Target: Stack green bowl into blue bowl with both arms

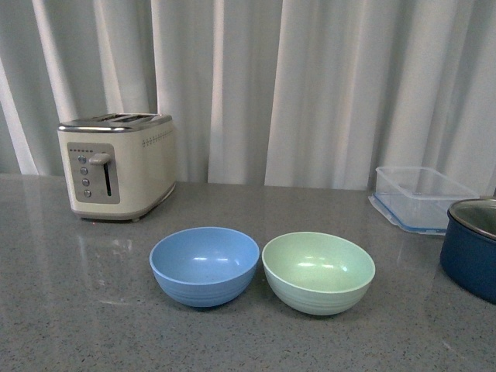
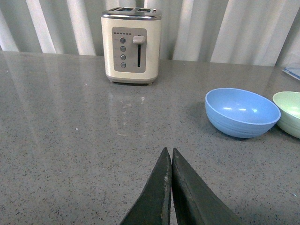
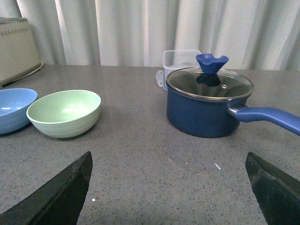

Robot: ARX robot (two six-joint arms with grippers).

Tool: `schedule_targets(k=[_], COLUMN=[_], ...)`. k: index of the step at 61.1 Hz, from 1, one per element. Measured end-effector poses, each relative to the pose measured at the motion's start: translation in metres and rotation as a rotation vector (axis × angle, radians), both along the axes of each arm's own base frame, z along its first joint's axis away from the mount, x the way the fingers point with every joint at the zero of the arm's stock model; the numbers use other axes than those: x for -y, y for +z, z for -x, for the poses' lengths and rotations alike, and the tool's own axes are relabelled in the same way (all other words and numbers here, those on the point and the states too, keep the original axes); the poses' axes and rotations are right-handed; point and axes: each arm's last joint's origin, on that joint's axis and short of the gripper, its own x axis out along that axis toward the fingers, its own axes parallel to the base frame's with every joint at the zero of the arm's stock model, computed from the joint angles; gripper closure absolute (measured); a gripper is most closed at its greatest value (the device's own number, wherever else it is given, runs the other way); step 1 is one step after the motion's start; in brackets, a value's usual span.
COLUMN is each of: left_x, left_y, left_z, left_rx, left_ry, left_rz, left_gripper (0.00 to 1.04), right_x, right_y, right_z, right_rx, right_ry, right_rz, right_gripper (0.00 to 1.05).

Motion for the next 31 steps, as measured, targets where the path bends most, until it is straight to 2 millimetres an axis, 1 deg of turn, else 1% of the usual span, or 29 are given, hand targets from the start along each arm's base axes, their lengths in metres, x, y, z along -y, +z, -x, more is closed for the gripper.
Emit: schedule_targets(k=[31], left_x=[0.000], left_y=[0.000], left_z=[0.013], left_rx=[0.003], left_ry=[0.000], left_rz=[0.000], left_gripper=[1.01], right_x=[0.000], right_y=[0.000], right_z=[0.000], right_rx=[0.000], right_ry=[0.000], right_rz=[0.000], right_gripper=[0.10])
